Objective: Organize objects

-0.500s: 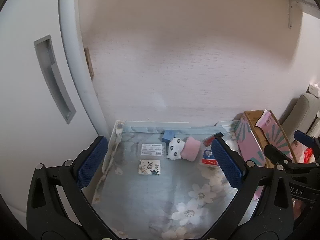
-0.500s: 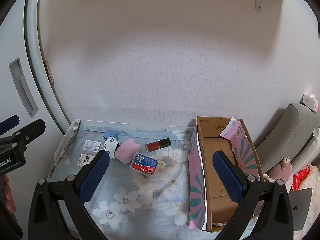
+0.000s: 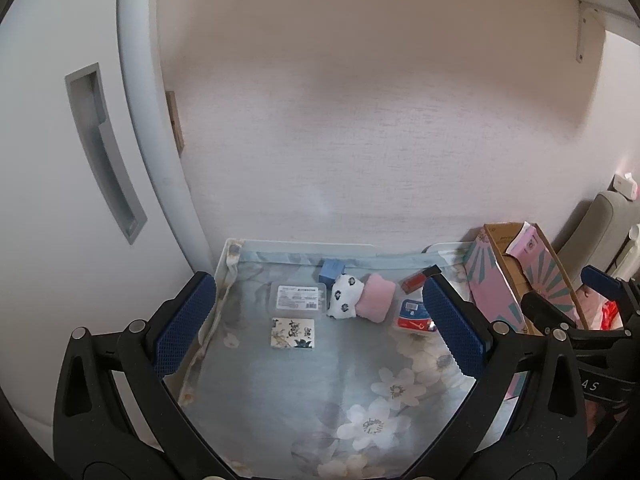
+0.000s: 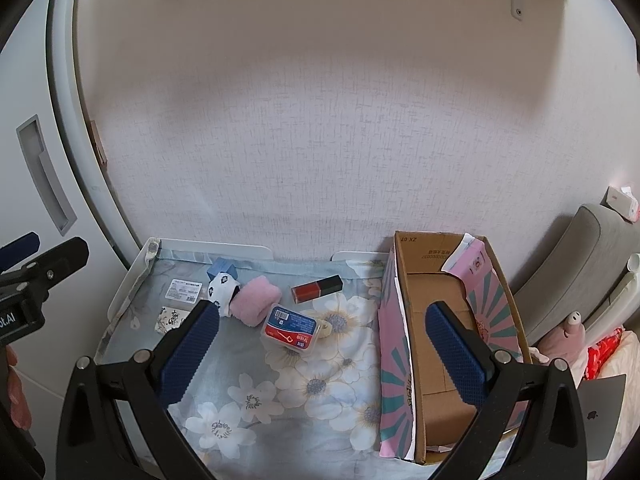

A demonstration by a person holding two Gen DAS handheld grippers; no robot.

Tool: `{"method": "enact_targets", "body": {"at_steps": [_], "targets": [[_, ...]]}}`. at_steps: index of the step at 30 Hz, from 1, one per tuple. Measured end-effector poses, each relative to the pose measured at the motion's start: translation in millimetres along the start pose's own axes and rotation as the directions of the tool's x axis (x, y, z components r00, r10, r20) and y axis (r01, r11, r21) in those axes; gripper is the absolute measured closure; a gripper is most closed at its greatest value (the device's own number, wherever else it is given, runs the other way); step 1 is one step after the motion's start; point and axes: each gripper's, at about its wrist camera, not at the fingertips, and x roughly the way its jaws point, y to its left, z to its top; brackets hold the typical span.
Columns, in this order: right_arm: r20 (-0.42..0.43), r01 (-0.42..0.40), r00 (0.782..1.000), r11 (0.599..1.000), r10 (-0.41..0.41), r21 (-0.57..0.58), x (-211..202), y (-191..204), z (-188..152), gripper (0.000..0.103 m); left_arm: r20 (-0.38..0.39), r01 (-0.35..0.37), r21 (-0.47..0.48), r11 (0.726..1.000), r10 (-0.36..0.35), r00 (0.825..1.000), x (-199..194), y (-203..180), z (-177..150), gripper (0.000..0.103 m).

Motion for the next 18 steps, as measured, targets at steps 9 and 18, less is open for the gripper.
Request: {"method": "enact_targets", "body": {"at_steps": [9,18], "targets": [[0.014,-0.022,1.000,1.000,0.022,-0.018,0.5,-0.6,1.3,0.000,0.004,-0.019,-0.018,1.000,0.019,1.000,0.9,3.9,2.4,0.000],[0.018,-0.037,0.999,0.999,0.037,-0.030,0.4,0.1,1.8,0.000,0.003,-0.047,-0.037,0.998,0.047,0.999,1.4,8.0,3.5,0.000]]}}
